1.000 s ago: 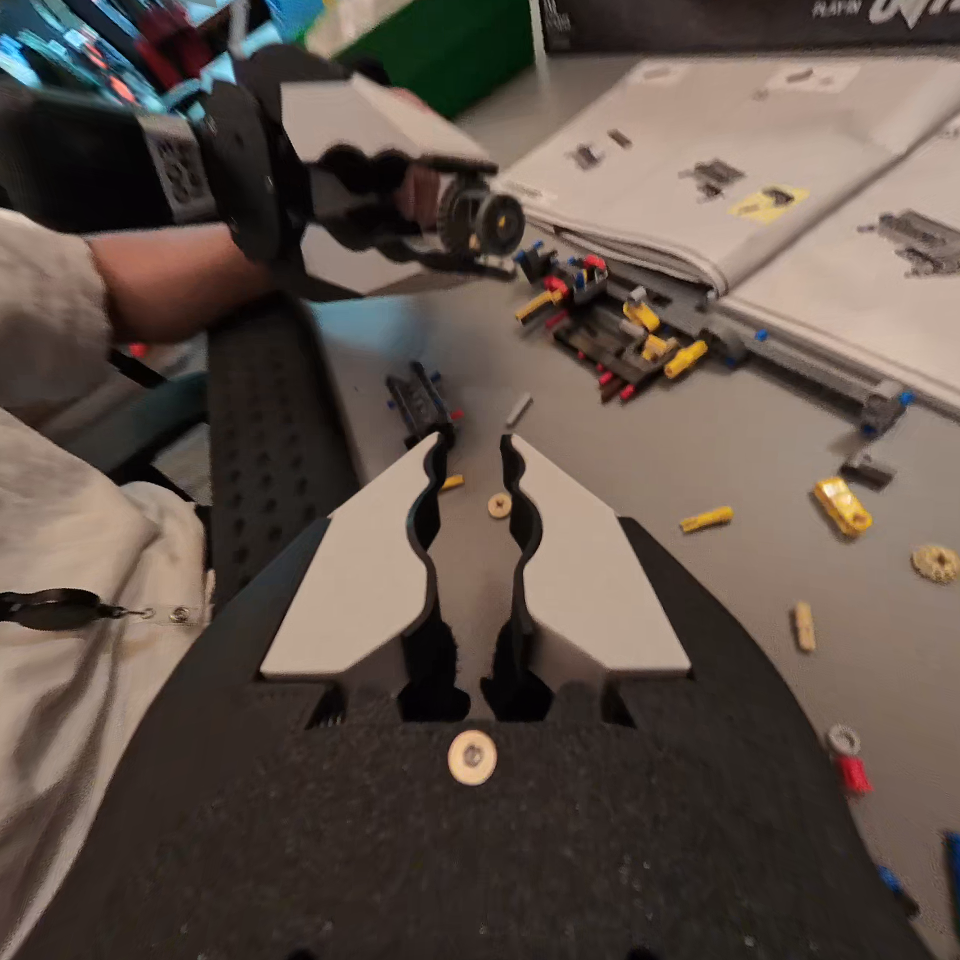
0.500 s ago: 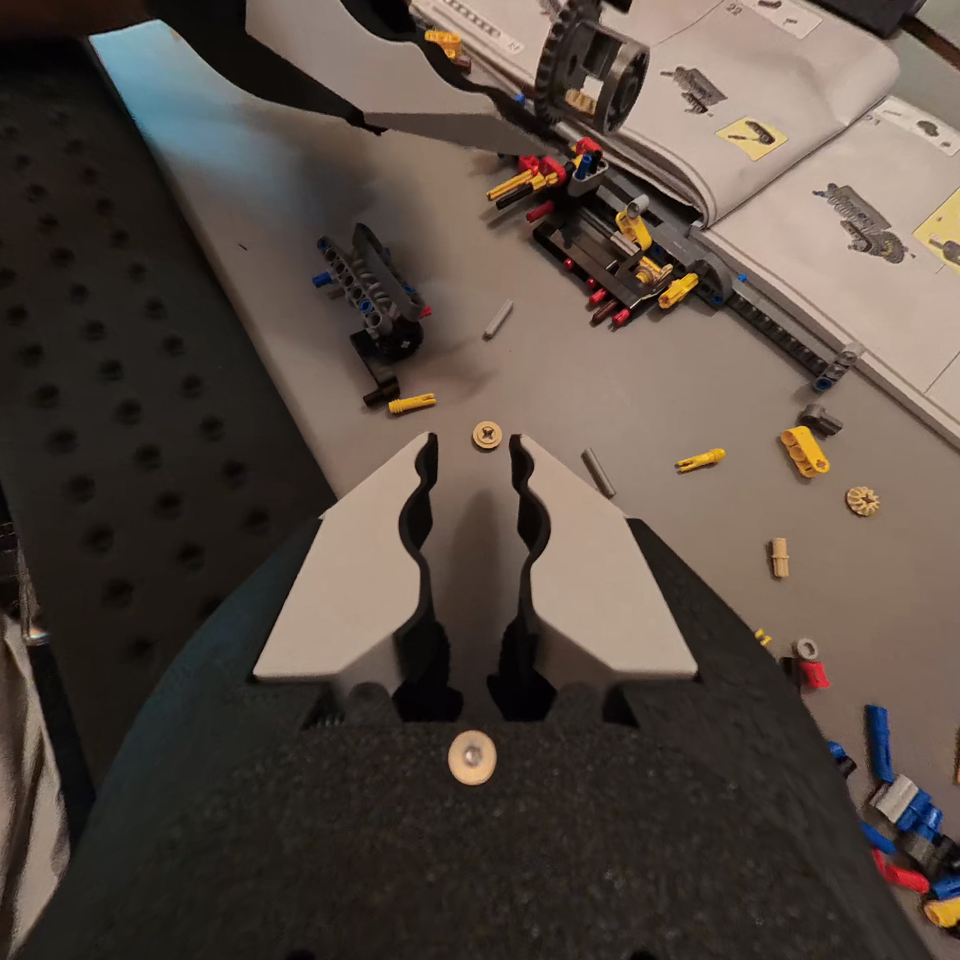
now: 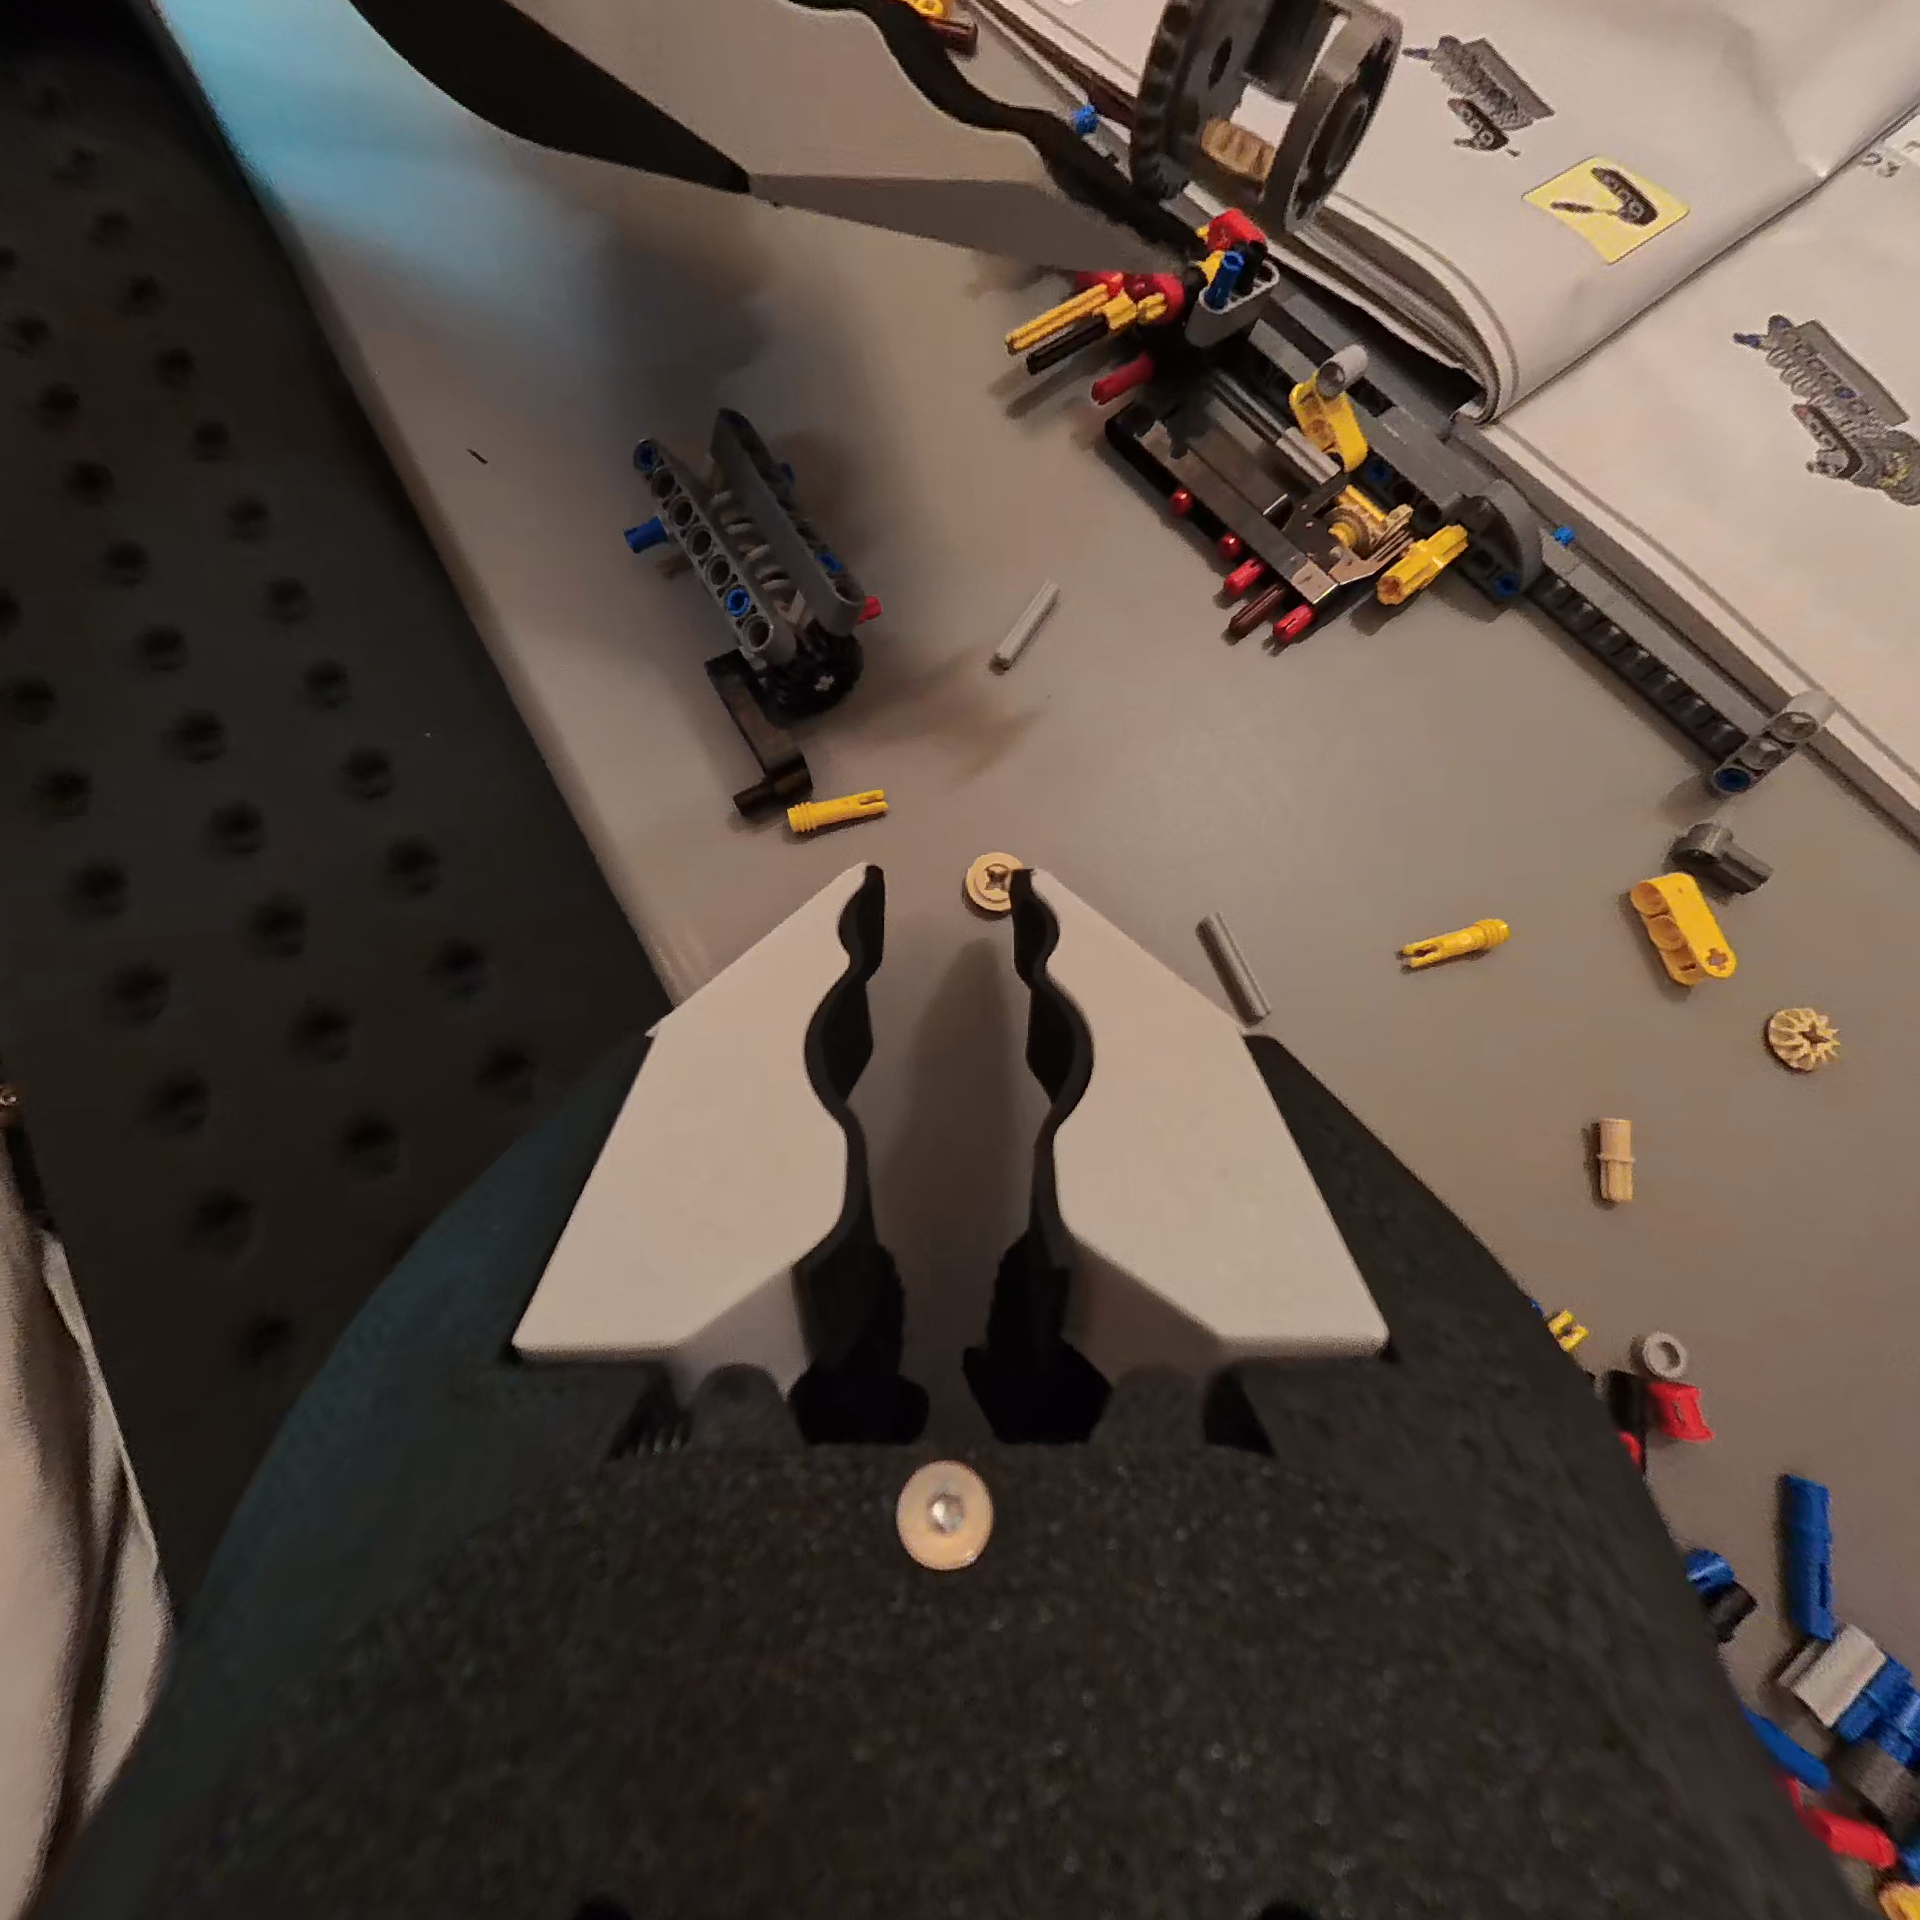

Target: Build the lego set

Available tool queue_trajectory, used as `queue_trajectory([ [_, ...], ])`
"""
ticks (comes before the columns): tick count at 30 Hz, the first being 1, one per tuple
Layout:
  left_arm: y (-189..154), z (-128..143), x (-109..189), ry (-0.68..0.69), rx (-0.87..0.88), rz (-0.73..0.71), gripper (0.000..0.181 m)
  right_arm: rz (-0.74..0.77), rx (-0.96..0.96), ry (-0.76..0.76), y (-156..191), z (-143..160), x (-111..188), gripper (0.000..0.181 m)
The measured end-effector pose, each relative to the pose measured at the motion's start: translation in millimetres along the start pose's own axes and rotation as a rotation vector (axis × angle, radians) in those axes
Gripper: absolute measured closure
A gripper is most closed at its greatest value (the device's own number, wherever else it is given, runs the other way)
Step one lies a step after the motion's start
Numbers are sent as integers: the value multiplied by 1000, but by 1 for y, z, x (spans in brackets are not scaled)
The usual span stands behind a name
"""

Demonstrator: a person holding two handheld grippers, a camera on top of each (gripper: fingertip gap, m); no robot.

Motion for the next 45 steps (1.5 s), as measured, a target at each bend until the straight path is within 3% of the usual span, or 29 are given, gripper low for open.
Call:
queue_trajectory([
  [24,1,-3,1,0,-9,-5,152,36,-43,87,-10,7,-9,166],
  [30,1,-6,1,-11,7,0,152,0,-145,-125,-12,-23,1,167],
  [37,-2,-13,1,-45,95,43,152,-37,-258,-512,-30,-70,13,160],
  [40,-6,-15,0,-54,154,82,152,69,-122,-602,-32,-86,28,163],
  [43,-6,-17,0,-62,178,92,152,280,-48,-601,-40,-81,30,166],
  [45,-6,-19,-1,-65,190,90,152,320,-41,-600,-42,-79,32,170],
])
Point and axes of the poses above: each gripper's, where its closed fingertips meet, x back along the fingers, z out of its underside, y = z × x across the jaws, the point moved 2 cm from there along x, back along the fingers, and after that the axes turned 7 degrees about x, right-handed, at the moved point
